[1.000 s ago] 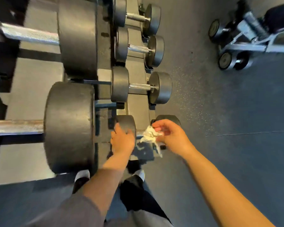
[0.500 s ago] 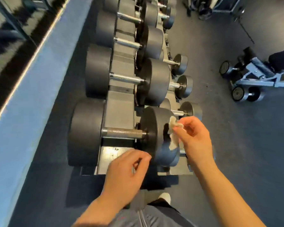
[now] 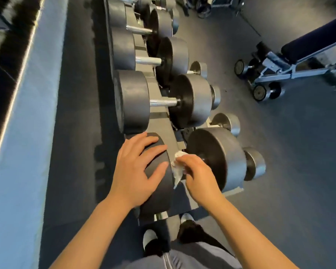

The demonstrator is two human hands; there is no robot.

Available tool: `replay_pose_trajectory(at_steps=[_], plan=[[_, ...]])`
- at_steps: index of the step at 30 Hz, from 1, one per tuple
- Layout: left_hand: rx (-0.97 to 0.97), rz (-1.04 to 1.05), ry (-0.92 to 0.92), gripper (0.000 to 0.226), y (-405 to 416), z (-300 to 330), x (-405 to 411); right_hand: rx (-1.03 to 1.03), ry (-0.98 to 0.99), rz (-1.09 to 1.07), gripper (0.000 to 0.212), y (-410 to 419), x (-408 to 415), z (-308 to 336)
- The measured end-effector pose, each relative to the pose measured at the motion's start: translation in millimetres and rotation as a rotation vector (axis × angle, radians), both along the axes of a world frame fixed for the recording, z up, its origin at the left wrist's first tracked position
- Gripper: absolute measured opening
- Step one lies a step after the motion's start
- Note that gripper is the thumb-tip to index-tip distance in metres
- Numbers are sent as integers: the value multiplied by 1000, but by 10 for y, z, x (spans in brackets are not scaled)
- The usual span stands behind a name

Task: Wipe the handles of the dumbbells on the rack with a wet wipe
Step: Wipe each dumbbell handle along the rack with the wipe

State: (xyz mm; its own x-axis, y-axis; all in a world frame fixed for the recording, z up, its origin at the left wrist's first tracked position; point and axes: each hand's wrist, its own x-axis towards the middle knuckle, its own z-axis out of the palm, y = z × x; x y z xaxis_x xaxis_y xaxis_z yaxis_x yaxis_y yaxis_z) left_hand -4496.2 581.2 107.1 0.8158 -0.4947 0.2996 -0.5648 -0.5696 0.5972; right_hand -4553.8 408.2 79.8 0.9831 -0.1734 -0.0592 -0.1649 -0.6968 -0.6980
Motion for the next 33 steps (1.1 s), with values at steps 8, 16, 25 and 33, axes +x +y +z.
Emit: replay_pose_trajectory(at_steps=[8, 16, 25, 33], plan=[[-68, 46, 69, 33, 11, 4, -16, 98, -70, 177, 10, 70, 210, -130], [448, -183, 158, 53, -172, 356, 542, 174, -99, 163, 11, 119, 404, -186], [395, -525, 59, 43, -184, 290, 745, 204, 14, -116, 22, 228, 428, -26], [271, -710, 18, 42, -134, 160, 861, 845, 111, -732, 19, 668, -26, 43]])
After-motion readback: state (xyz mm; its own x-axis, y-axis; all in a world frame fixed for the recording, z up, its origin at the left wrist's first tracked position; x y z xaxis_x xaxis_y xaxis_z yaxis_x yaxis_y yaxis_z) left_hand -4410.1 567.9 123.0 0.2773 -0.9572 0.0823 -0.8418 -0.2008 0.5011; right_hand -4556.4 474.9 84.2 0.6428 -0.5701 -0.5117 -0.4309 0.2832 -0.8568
